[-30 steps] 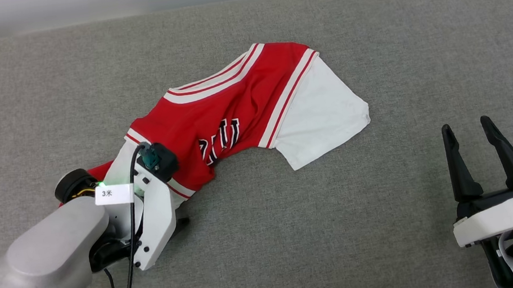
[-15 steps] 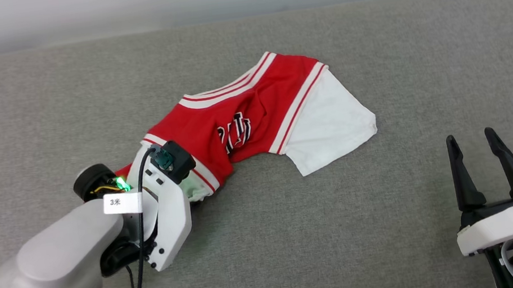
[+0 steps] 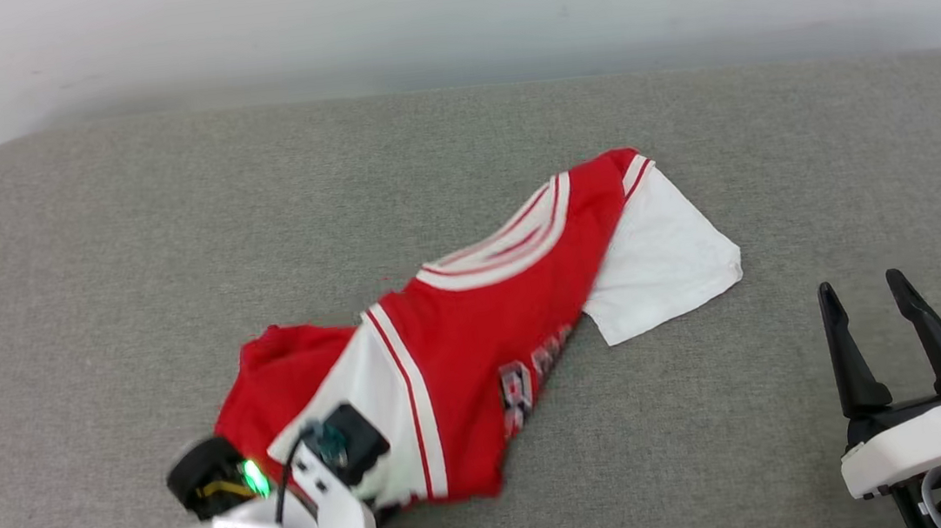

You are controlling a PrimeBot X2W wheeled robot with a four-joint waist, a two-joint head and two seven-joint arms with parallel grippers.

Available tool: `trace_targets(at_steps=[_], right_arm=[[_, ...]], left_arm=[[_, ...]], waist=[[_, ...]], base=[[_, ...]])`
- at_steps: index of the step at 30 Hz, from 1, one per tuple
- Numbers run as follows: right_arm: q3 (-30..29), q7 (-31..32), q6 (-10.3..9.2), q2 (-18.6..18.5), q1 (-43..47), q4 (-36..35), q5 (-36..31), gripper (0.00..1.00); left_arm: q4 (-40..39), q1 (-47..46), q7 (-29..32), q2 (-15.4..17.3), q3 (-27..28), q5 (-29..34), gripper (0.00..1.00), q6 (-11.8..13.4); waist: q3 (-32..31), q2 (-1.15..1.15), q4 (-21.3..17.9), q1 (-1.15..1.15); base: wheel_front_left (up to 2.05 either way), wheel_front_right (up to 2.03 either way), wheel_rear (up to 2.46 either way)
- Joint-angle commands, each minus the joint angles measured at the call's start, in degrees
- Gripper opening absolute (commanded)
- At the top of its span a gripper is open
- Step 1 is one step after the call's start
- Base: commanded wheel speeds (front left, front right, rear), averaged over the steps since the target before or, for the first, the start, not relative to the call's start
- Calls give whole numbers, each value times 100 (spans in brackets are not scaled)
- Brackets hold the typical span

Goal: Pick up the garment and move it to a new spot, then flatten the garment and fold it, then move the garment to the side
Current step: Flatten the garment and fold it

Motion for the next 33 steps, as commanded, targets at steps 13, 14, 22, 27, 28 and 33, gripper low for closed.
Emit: trace_targets(at_steps=[13,14,22,27,28,33], right_arm=[[-40,78,-6,-98,79,45,60,100],[-47,90,-6,-106,80,49,51,100],[-66,132,-6,-101,171,44,47,100],[-28,171,-6,-280,-14,-23,33,100],[-9,191,-6,-331,-75,-41,27,100],[168,458,-6,-713,-465,-130,96,100]], left_arm=[[757,1102,-357,-694,39,-35,100,-82],[767,1114,-449,-740,74,-67,100,-66],[260,928,-988,-617,401,117,100,183],[-141,850,-1520,-463,793,383,100,773],[-200,866,-1675,-444,895,428,100,922],[-283,1016,-2508,-370,1373,685,100,1651]], waist=[[4,0,131,0],[-21,0,144,0],[-258,0,254,0],[-321,0,311,0],[-323,0,321,0],[-290,0,386,0]], base=[[0,0,0],[0,0,0],[0,0,0],[0,0,0],[0,0,0],[0,0,0]])
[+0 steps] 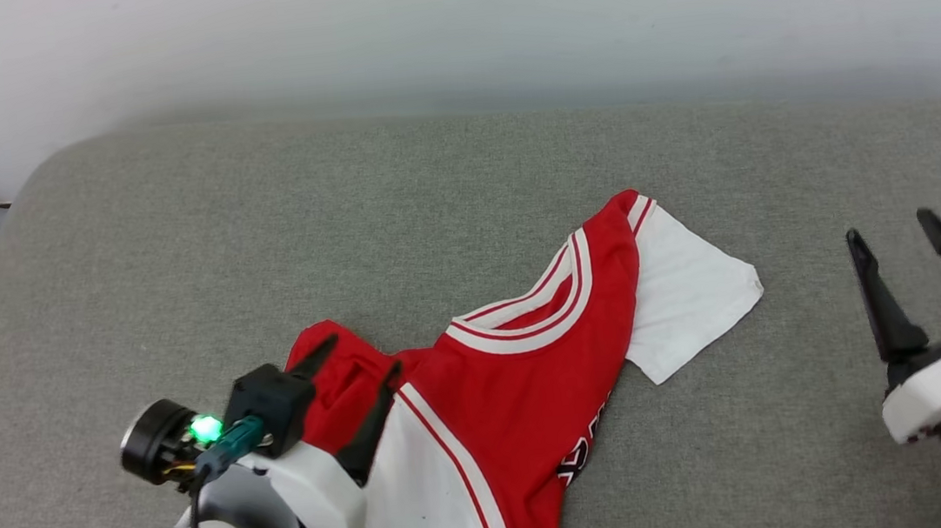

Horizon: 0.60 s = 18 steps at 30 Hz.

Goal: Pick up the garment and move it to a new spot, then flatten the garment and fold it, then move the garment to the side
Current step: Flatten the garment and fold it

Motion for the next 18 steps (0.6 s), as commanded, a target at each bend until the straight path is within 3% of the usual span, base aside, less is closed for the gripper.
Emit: trace_targets(at_steps=[1,5,10,15,18], right_arm=[[72,131,-5,-175,-208,-44,36,100],[449,722,-4,-654,-694,66,207,100],[1152,1839,-5,-1337,-1351,247,708,100],[2036,3170,-5,-2017,-1937,426,1353,100],[2529,3978,-6,-2314,-2256,478,1782,100]], left_arm=[[40,122,-271,24,138,89,100,223],[46,322,-888,-21,476,214,100,793],[-53,602,-1222,-127,924,476,100,1467],[-254,957,-1281,-442,1556,940,100,1905],[-371,1302,-1284,-723,2028,1316,100,2034]], waist=[[25,0,34,1],[109,0,132,1],[276,0,317,1],[497,0,552,1],[650,0,674,1]], base=[[0,0,0],[0,0,0],[0,0,0],[0,0,0],[0,0,0]])
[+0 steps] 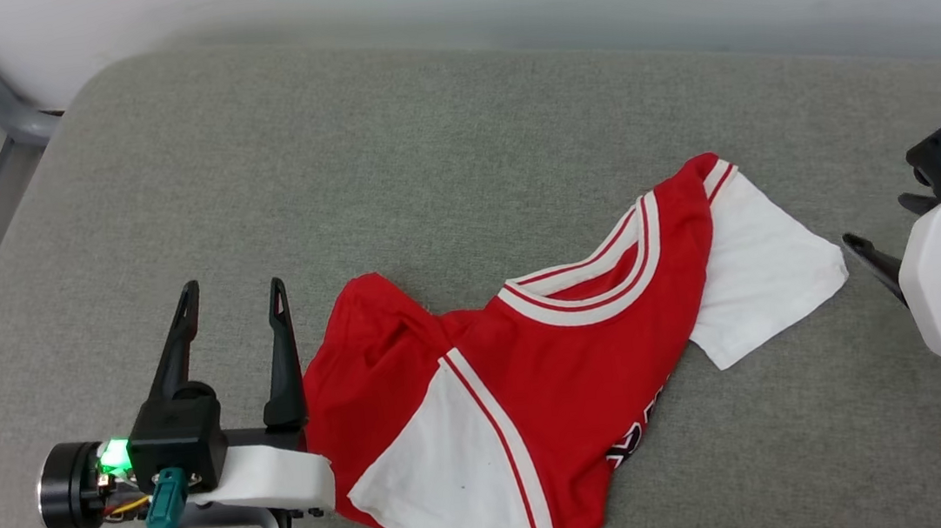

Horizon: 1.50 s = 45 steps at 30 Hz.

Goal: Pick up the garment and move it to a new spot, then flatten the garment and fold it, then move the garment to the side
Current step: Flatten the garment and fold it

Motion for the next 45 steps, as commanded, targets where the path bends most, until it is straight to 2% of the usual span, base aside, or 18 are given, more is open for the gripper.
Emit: trace_targets(at_steps=[1,4,8,14,19,20,21,27,33,38,45], right_arm=[[231,440,-7,-145,-228,54,230,100],[541,1083,-7,-299,-494,213,534,100],[887,1577,-7,-388,-804,535,725,100],[1354,1704,-5,-258,-963,1132,794,100],[1835,1543,4,-142,-854,1433,982,100],[1888,1451,4,-126,-873,1447,1031,26],[1920,1341,4,-128,-914,1457,1088,0],[1859,396,-8,-353,-1121,1374,1333,0],[1606,-355,-8,-687,-725,1029,1655,0],[1214,-523,-8,-968,-122,740,1889,0],[173,-505,-8,-1288,1311,687,2139,0]], left_arm=[[-55,273,-37,-196,260,215,100,37],[-89,585,-32,-542,706,534,100,-31],[-9,891,-33,-1027,1169,911,100,-295],[164,1107,-34,-1659,1763,1395,100,-798],[292,1183,-34,-2024,2168,1729,100,-1187],[319,1194,-34,-2076,2235,1791,100,-1248],[340,1199,-34,-2128,2318,1847,100,-1308],[488,1337,-34,-2345,2693,2143,100,-1630],[609,1606,-34,-2448,3023,2335,100,-1868],[637,1819,-35,-2500,3195,2431,100,-1981],[630,2036,-28,-2605,3388,2563,100,-2118]], waist=[[188,0,160,0],[348,0,268,0],[554,0,410,0],[794,0,556,0],[852,0,536,0],[846,0,504,0],[832,0,471,0],[567,0,234,0],[158,0,-64,0],[-60,0,-265,0],[-209,0,-481,0]], base=[[0,0,0],[0,0,0],[0,0,0],[0,0,0],[0,0,0],[0,0,0],[0,0,0],[0,0,0],[0,0,0],[0,0,0],[0,0,0]])
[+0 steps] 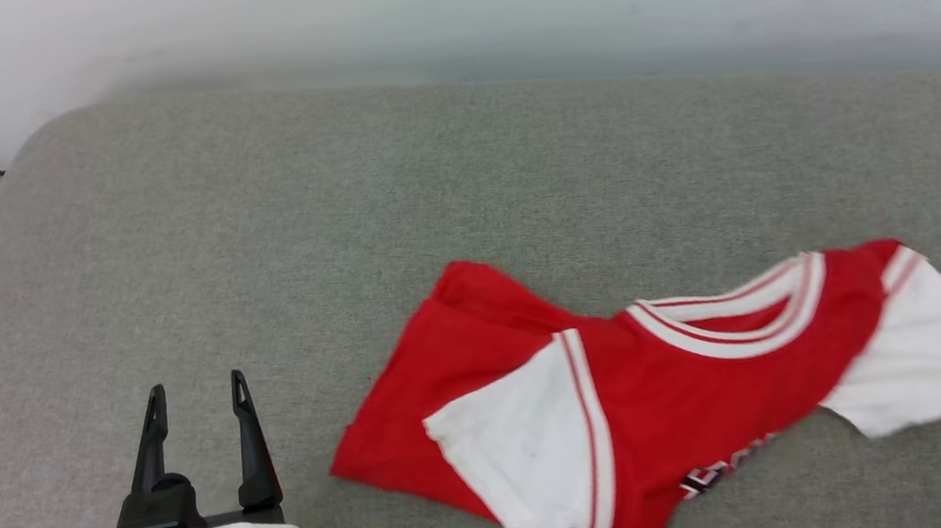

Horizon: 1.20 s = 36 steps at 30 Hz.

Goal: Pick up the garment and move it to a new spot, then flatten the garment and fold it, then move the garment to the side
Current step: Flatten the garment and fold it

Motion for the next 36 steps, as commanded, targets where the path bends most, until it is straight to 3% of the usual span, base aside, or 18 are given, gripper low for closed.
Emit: trace_targets(at_steps=[1,7,12,13,19,24,30,33,36], right_arm=[[-197,3,-10,-44,295,80,64,0],[-822,68,-9,179,1223,559,96,0],[-1086,-121,-9,549,1429,765,-19,2],[-1158,-230,-9,598,1401,755,-76,100],[-1695,-1256,-9,815,1188,505,-761,100],[-2341,-2116,-9,1324,1188,-63,-1486,100],[-2784,-2360,-9,2121,1500,-960,-2191,100],[-2883,-2270,-9,2403,1649,-1342,-2503,100],[-2889,-2144,-9,2618,1706,-1622,-2732,100]], left_arm=[[-5,54,-13,-19,46,41,100,-38],[68,53,-13,-111,114,135,100,-170],[156,83,-13,-134,188,191,100,-257],[186,98,-13,-125,218,184,100,-284],[251,129,-13,-116,296,246,100,-389],[216,-16,-13,-28,307,233,100,-603],[385,-566,50,223,122,-10,100,-1309],[474,-1022,423,433,-58,-157,100,-1773],[493,-1498,960,588,-348,-405,100,-2062]], waist=[[-35,0,-55,0],[-31,0,-59,0],[-85,0,-46,0],[-111,0,-52,0],[-275,0,-103,0],[-394,0,-169,0],[-463,0,-208,0],[-462,0,-253,0],[-439,0,-322,0]], base=[[0,0,0],[0,0,0],[0,0,0],[0,0,0],[0,0,0],[0,0,0],[0,0,0],[0,0,0],[0,0,0]])
